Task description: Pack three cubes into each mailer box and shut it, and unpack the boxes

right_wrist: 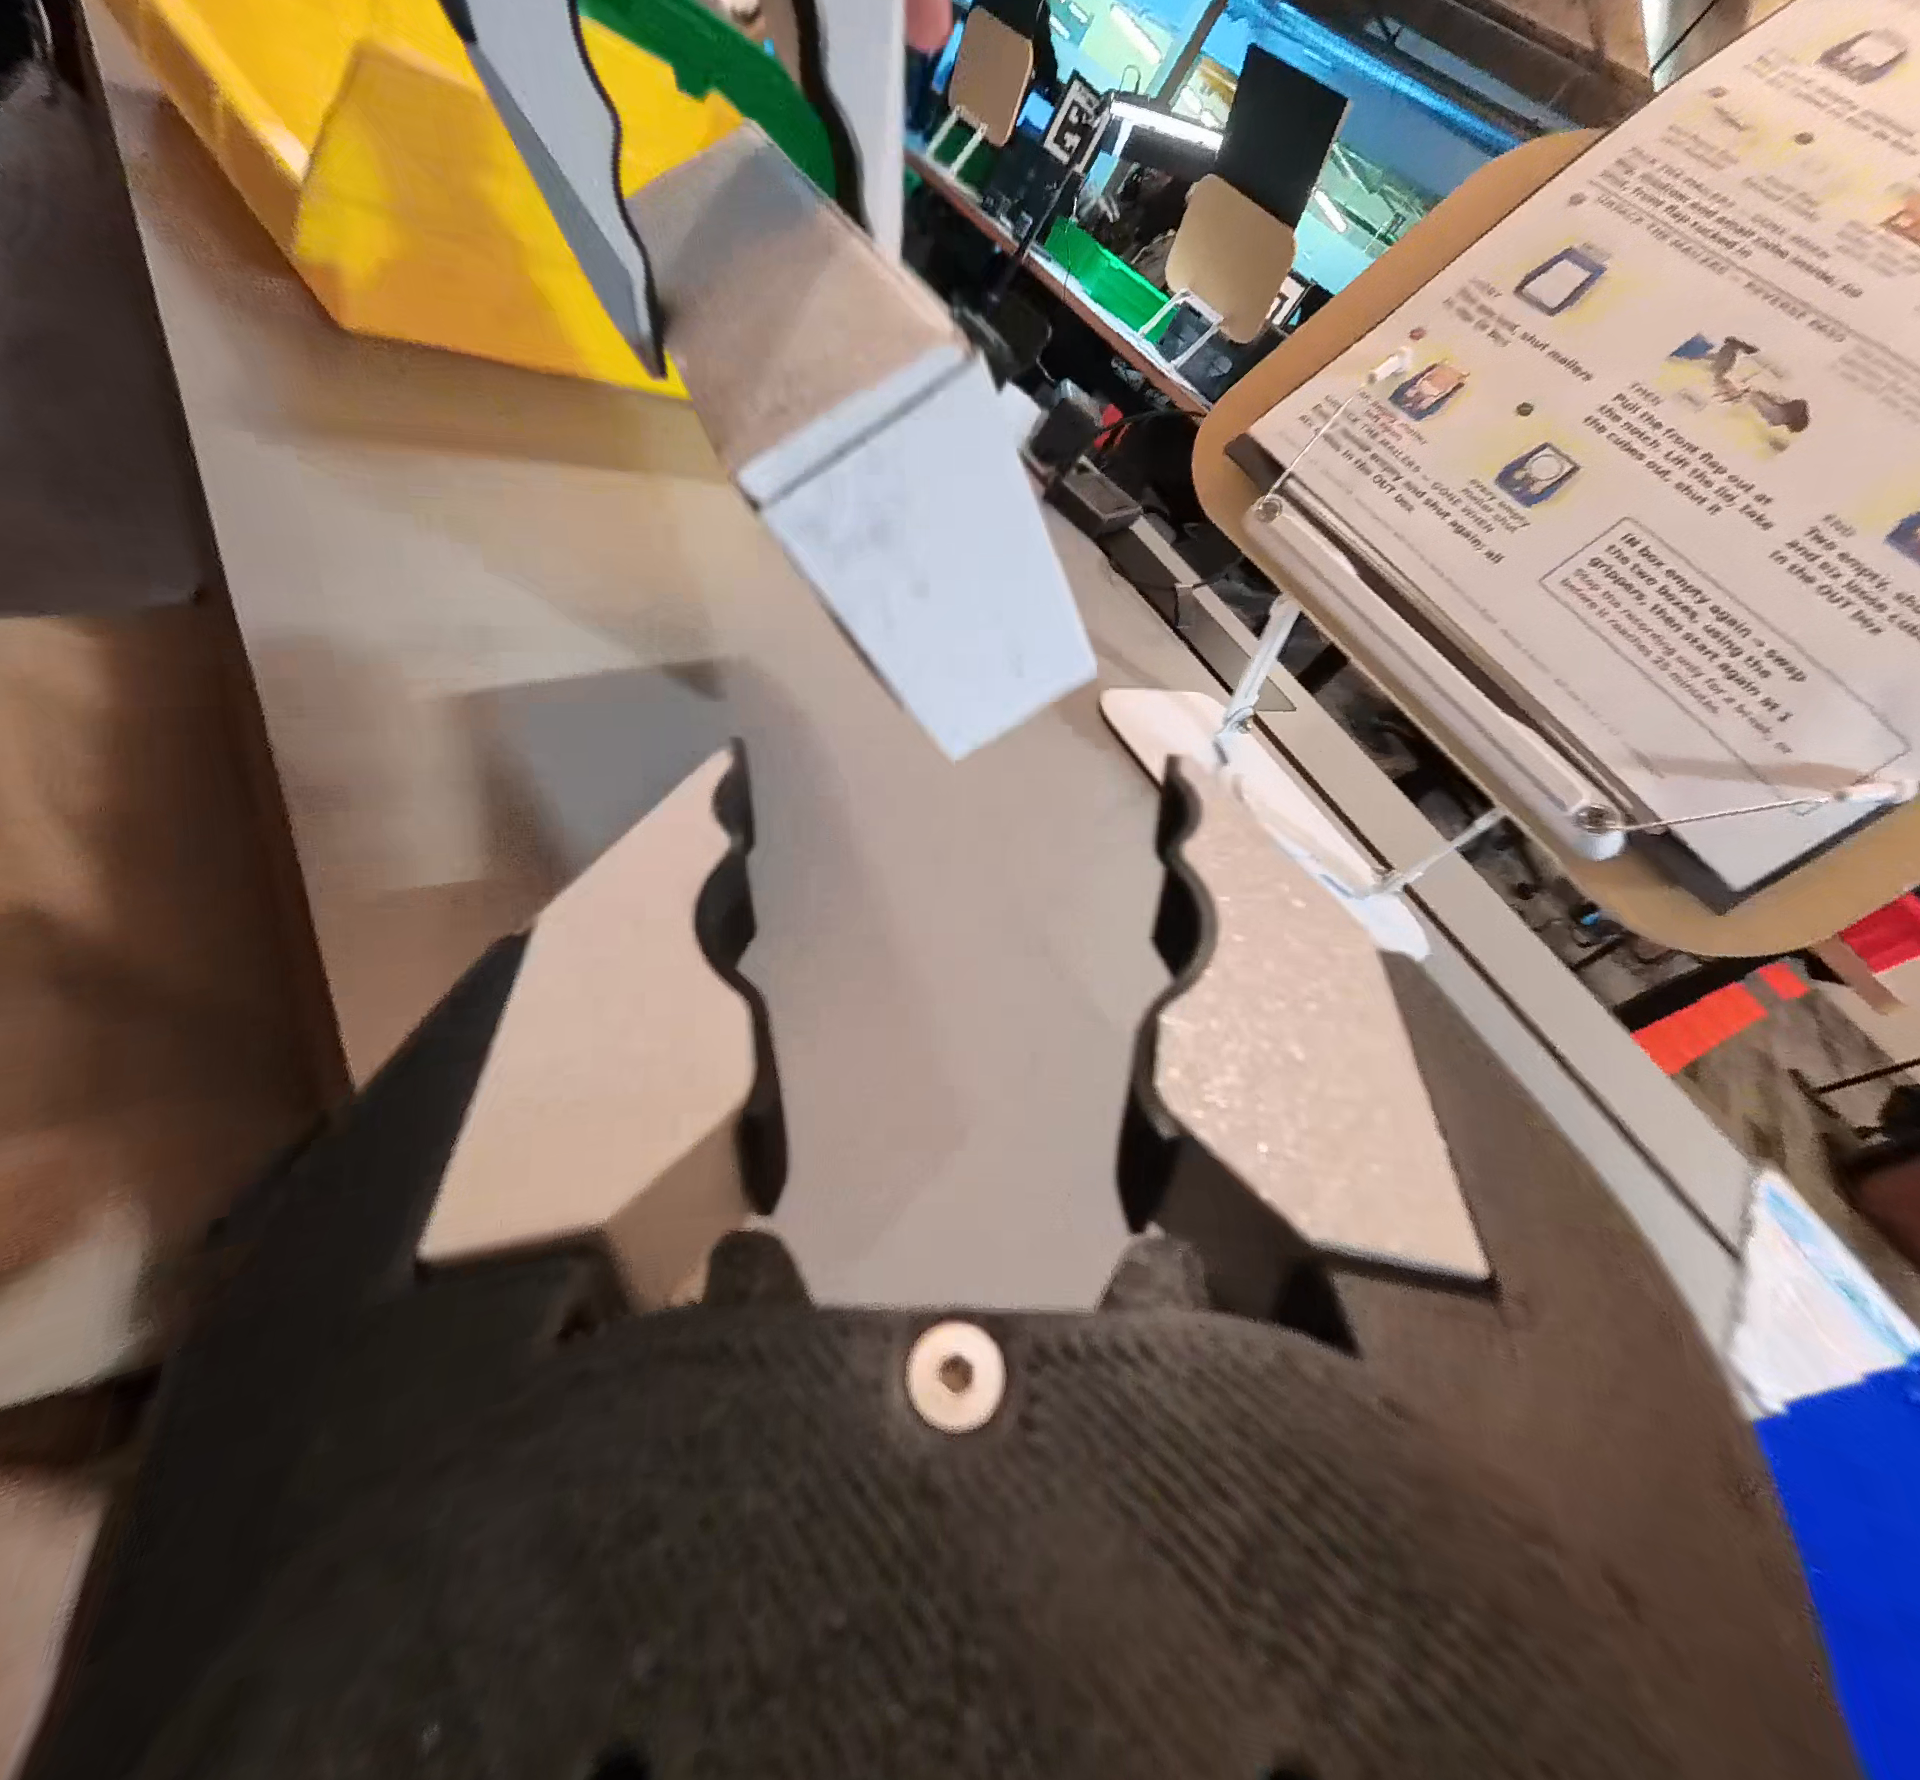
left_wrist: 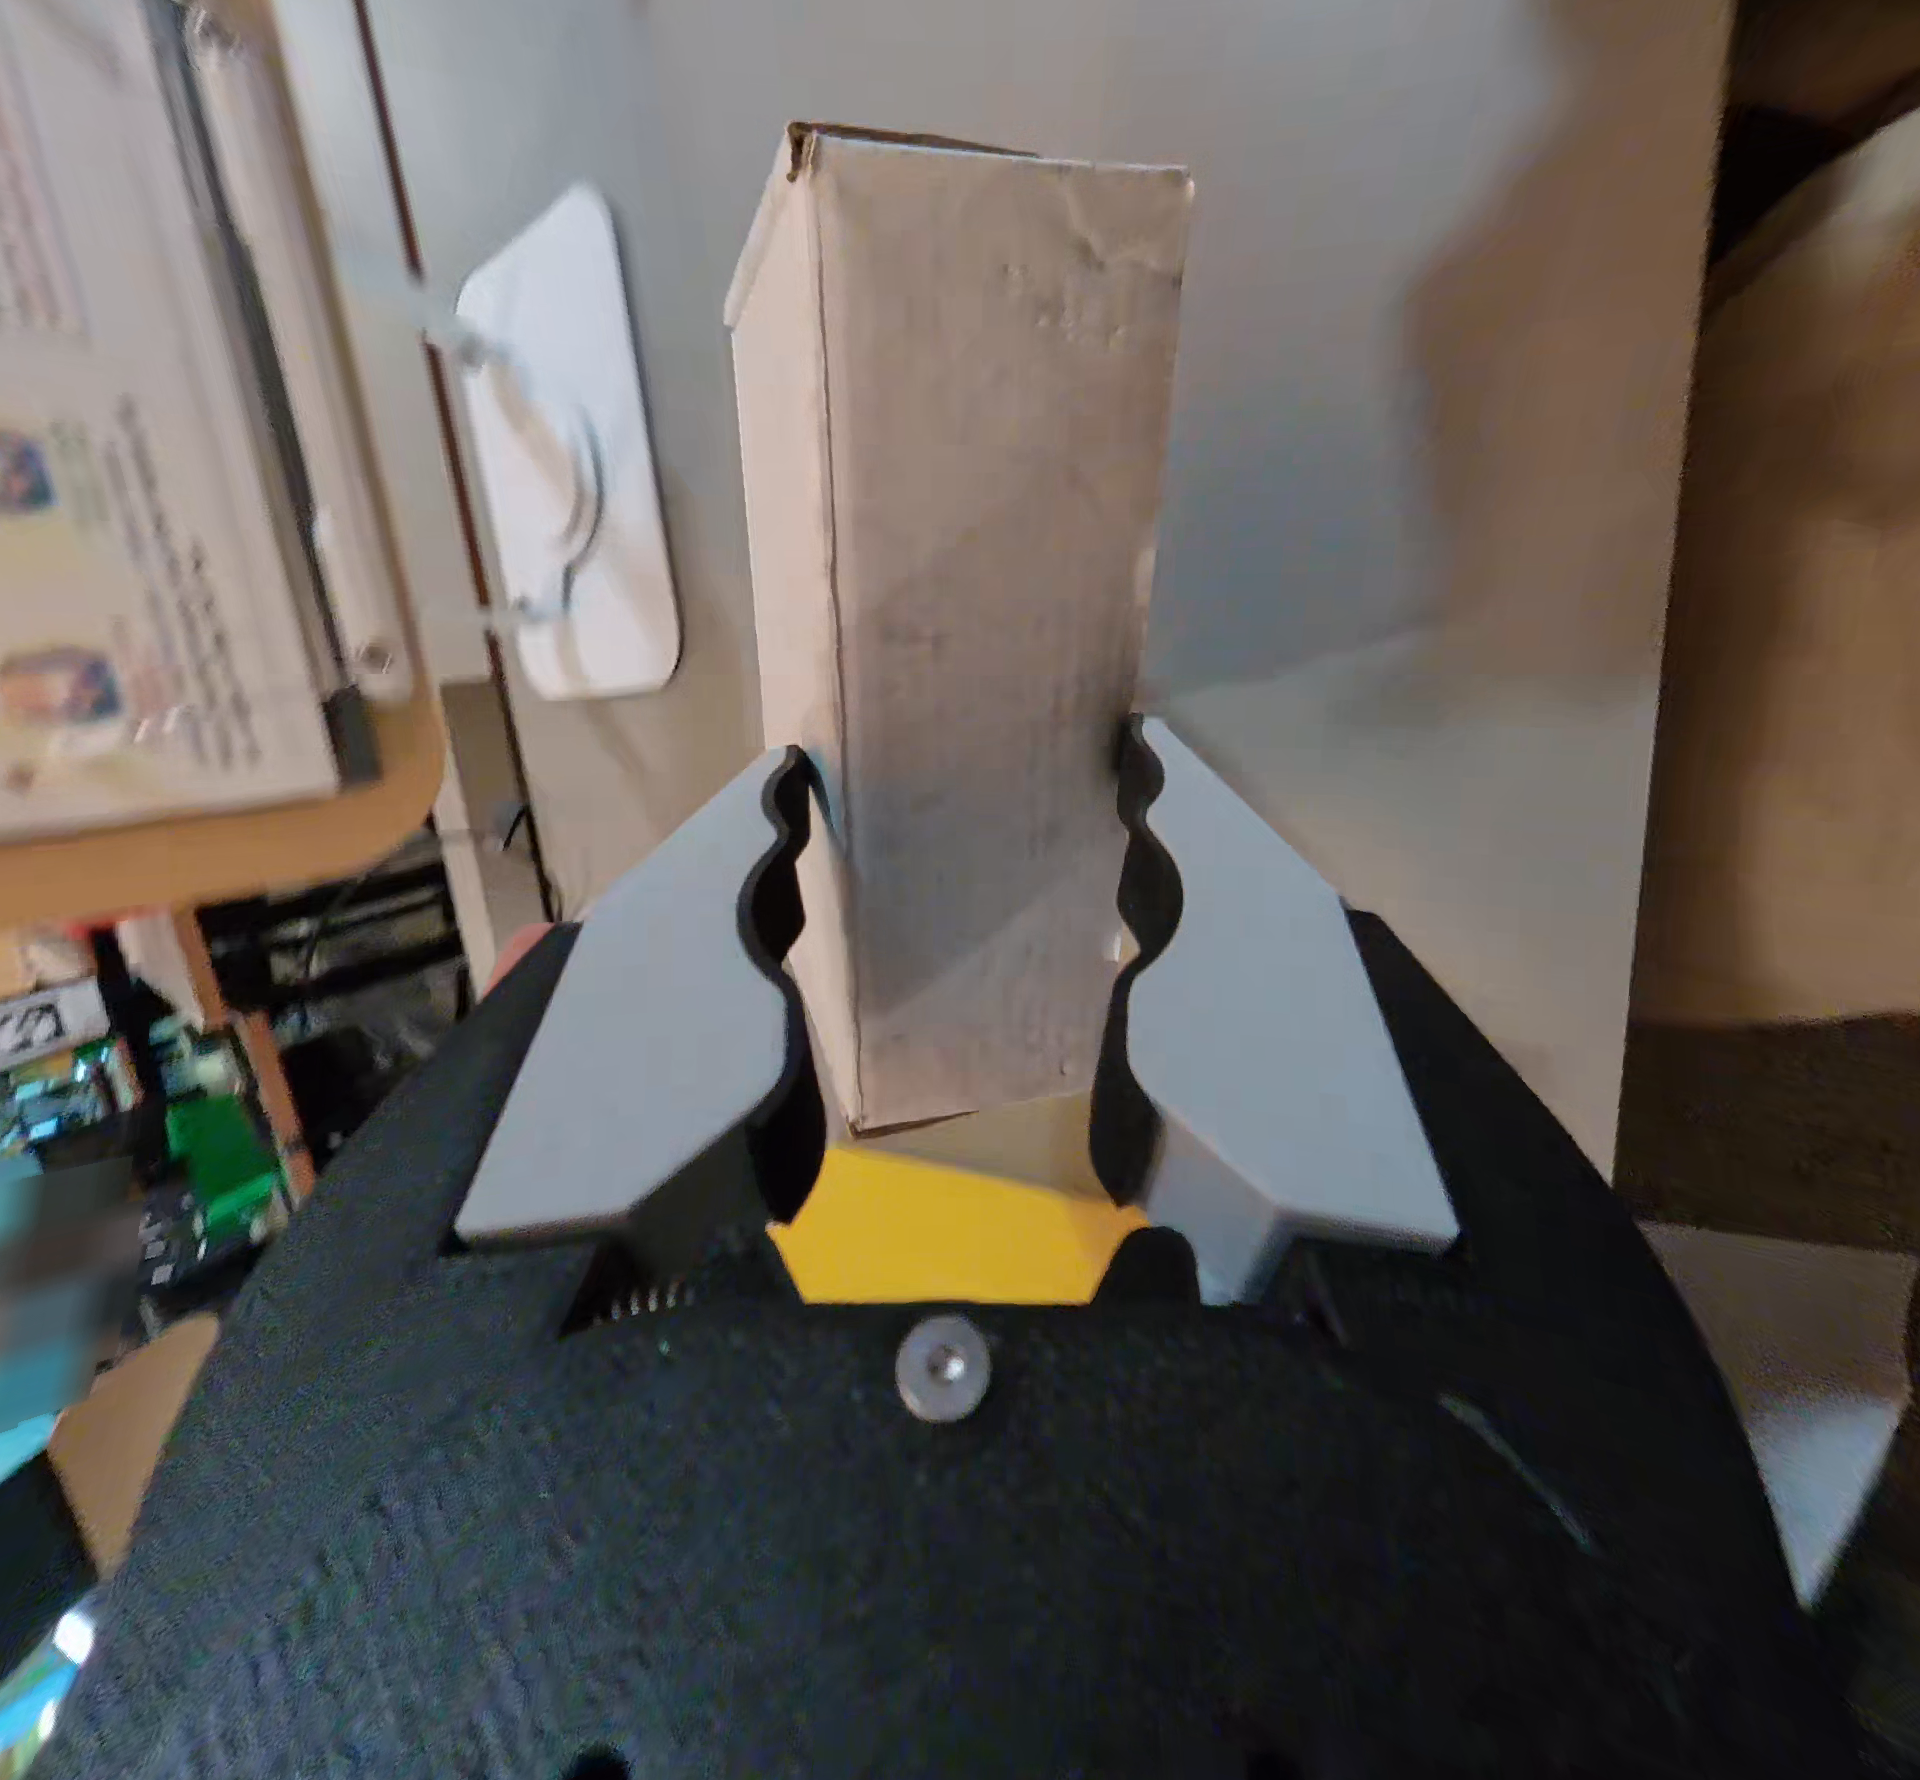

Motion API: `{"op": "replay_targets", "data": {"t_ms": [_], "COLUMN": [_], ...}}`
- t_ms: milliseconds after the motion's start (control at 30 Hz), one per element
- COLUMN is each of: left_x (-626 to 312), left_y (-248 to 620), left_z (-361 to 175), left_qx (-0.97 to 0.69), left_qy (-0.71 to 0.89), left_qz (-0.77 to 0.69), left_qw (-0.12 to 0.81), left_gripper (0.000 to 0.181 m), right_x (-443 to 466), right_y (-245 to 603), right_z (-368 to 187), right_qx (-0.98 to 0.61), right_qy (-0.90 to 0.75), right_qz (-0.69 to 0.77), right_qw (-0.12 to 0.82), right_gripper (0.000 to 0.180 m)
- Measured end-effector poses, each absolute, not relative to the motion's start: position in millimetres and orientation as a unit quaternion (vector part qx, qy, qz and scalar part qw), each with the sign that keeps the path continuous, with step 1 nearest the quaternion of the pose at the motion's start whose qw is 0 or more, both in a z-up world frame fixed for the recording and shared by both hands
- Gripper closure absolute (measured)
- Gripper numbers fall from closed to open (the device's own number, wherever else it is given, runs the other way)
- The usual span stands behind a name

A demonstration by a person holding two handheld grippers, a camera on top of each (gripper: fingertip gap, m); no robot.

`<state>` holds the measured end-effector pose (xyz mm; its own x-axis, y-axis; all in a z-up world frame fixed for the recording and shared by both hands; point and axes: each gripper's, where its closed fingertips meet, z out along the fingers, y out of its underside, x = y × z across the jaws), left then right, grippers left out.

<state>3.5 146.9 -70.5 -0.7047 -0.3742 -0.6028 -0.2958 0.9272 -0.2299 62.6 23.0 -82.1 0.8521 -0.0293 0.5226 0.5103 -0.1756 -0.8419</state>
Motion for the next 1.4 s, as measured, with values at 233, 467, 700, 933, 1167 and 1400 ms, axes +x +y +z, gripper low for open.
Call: {"op": "replay_targets", "data": {"t_ms": [233, 467, 700, 933, 1167, 1400], "left_x": [34.8, 54.4, 52.7, 65.7, 63.7, 79.0], "left_y": [68.4, 35.9, 64.2, 70.8, 53.9, 83.4], "left_z": [-111.1, -111.7, -105.9, -128.7, -126.4, -121.2], "left_qx": [-0.138, -0.160, -0.274, -0.291, -0.263, -0.353], "left_qy": [0.929, 0.892, 0.783, 0.776, 0.757, 0.725], "left_qz": [-0.143, -0.237, -0.405, -0.402, -0.425, -0.391], "left_qw": [0.312, 0.350, 0.384, 0.389, 0.420, 0.444], "left_gripper": [0.123, 0.123, 0.089, 0.074, 0.104, 0.105], "right_x": [84.0, 90.8, 116.7, 97.2, 97.9, 118.3], "right_y": [13.2, 7.2, -4.7, -6.8, -1.5, -13.1], "right_z": [-115.5, -109.6, -110.6, -110.9, -123.1, -75.5], "right_qx": [-0.741, -0.713, -0.729, -0.737, -0.756, -0.717], "right_qy": [-0.240, -0.287, -0.256, -0.253, -0.233, -0.184], "right_qz": [-0.272, -0.315, -0.257, -0.144, -0.135, -0.263], "right_qw": [0.565, 0.556, 0.581, 0.610, 0.596, 0.619], "right_gripper": [0.075, 0.113, 0.113, 0.113, 0.108, 0.106]}}
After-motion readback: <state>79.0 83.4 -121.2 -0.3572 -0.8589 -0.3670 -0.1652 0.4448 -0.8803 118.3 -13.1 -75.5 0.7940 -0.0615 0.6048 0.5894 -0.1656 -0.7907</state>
